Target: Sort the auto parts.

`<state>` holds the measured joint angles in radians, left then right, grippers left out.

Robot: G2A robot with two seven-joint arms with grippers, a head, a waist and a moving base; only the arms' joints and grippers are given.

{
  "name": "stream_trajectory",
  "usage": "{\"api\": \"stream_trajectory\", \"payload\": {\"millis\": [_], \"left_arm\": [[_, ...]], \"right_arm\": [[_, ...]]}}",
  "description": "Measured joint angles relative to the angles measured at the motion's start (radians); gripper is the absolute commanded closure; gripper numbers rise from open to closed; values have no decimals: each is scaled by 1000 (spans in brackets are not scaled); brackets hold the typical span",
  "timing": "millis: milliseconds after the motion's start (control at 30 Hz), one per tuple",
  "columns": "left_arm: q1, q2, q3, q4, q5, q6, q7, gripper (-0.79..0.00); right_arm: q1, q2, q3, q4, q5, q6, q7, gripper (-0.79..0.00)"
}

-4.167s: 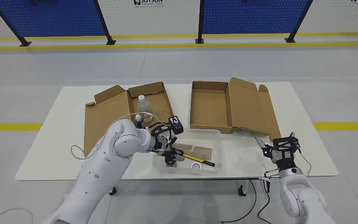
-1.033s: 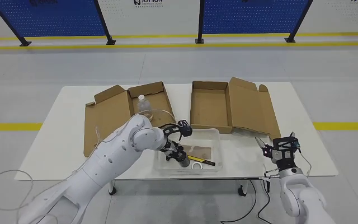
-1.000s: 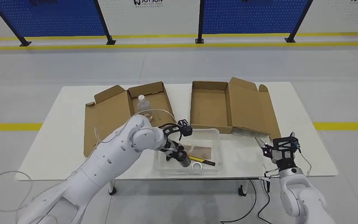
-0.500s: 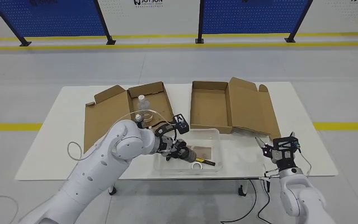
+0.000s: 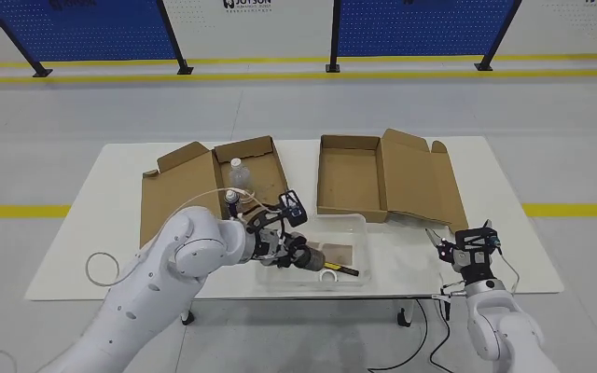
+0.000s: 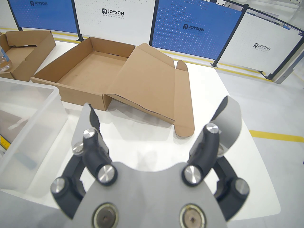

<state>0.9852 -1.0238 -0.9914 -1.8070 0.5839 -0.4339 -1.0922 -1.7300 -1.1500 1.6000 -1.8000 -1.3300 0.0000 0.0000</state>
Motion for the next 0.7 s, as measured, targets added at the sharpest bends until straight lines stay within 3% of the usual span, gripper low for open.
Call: {"api": "stream_trajectory", "payload": {"millis": [367,500,700], "left_arm": [[-45,3,-50,68,203,101,125,0],[-71,-8,-22,112,291,184,154,0],[-127,-28,25,210,334,225,203,0]], "right_arm": [[0,0,0,0,0,0,0,-785],[0,0,0,0,0,0,0,-785],[0,0,0,0,0,0,0,-785]]}}
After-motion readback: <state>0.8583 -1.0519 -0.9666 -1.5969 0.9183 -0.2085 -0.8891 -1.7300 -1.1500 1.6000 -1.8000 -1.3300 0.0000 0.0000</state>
